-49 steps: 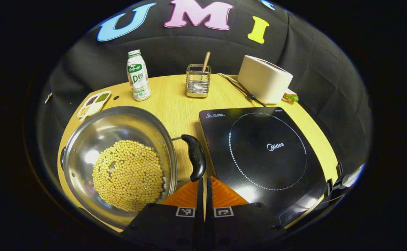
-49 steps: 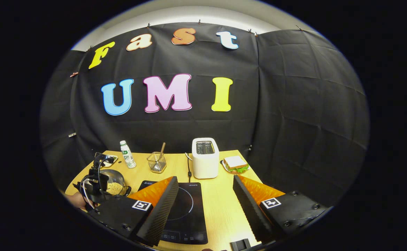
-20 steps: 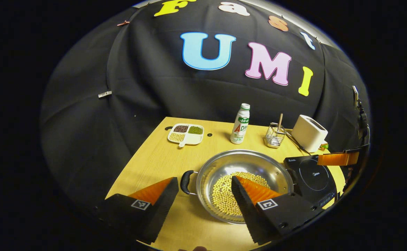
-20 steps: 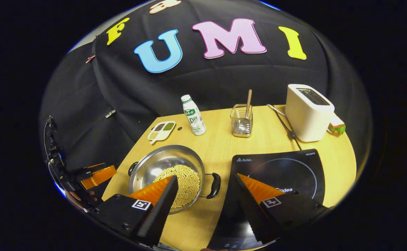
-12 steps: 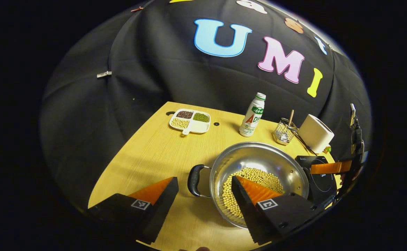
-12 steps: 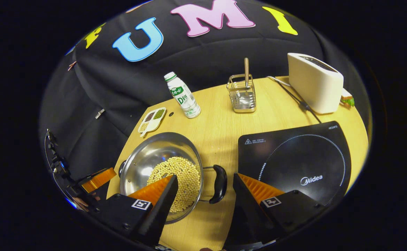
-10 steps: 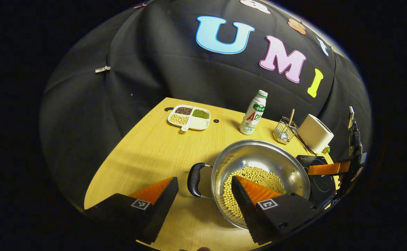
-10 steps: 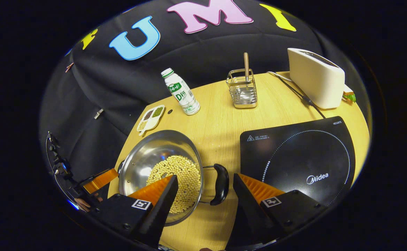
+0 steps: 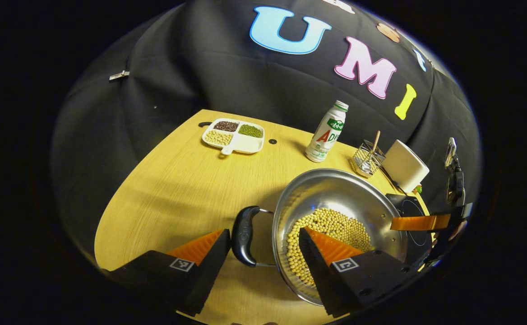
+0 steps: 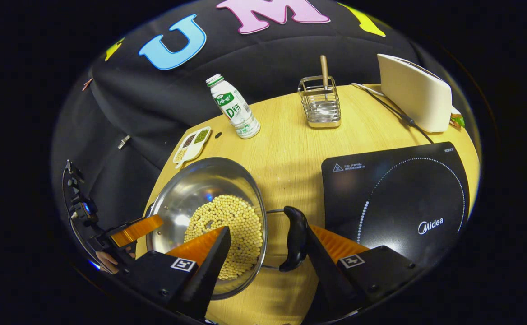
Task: First push the handle of the pot to place it horizontally, then grasp the pot with both hands and set it on the induction cooktop.
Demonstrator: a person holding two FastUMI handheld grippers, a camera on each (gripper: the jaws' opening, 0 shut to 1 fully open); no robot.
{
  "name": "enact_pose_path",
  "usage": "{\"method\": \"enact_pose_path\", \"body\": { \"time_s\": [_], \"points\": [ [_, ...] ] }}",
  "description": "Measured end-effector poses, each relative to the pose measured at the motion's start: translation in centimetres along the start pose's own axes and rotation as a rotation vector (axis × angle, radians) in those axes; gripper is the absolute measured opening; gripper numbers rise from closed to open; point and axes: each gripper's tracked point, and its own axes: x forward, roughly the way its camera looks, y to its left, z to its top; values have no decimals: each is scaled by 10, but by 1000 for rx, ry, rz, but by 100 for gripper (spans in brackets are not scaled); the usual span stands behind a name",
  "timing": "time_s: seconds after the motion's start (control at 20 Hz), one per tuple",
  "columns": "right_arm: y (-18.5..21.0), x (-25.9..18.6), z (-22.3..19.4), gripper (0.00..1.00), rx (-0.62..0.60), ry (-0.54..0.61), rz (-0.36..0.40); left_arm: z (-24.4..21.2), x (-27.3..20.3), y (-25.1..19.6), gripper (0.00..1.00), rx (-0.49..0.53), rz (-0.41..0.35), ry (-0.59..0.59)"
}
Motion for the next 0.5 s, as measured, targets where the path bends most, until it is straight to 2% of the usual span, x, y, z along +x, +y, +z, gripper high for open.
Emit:
{"method": "enact_pose_path", "body": {
  "time_s": [0.1,0.25,0.35,0.45,0.5],
  "points": [
    [3,6,-2,99,1,2,3,-1,3,5,94,11,6,16],
    [3,20,-6,95,-2,24,-7,-4,8,16,84,15,21,40],
    [2,28,-9,84,0,38,-16,-6,13,21,78,-3,25,47],
    [1,35,-10,77,-1,41,-29,-9,16,24,69,-13,19,57],
    [-3,37,-10,76,-8,40,-44,-11,17,23,70,-14,13,59]
  ]
}}
